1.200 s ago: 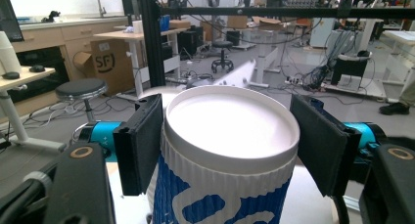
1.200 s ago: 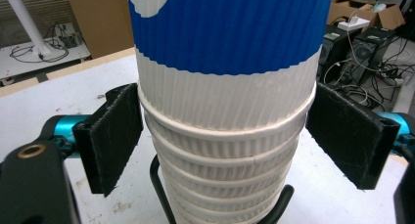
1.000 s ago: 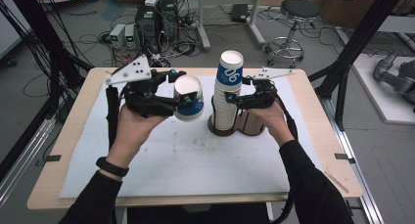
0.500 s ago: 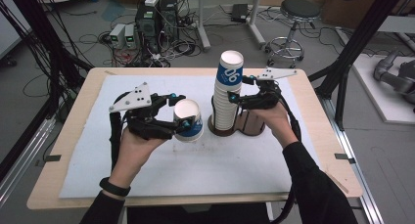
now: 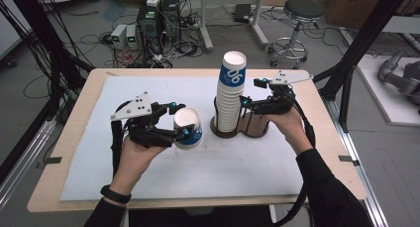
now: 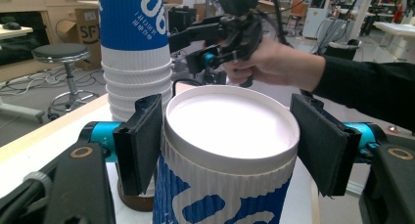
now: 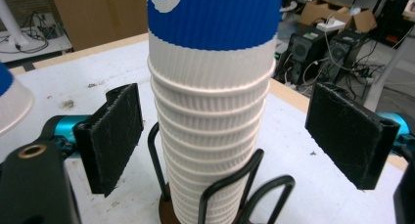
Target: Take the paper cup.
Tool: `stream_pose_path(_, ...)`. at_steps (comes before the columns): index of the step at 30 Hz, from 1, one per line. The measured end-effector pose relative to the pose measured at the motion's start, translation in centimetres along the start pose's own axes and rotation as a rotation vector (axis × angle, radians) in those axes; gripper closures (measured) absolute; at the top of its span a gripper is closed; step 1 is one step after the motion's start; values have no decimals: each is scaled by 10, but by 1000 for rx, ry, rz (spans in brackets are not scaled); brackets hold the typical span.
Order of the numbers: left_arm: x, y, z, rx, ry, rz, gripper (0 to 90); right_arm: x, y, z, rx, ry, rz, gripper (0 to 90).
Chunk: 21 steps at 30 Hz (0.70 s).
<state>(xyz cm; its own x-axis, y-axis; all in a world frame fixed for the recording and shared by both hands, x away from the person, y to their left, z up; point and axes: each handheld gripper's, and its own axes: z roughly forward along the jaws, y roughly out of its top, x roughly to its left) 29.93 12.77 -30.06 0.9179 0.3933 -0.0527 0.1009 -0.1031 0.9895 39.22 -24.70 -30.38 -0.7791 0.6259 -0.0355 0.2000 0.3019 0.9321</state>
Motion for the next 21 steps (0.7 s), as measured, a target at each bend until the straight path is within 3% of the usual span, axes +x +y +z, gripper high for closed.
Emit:
stream_pose_path(10, 6, -6, -1, 2, -7, -18, 306, 2, -17, -27, -40, -28, 12, 144)
stream_pose_path(21, 9, -12, -4, -1, -9, -22, 306, 15, -38, -42, -83, -14, 29, 145)
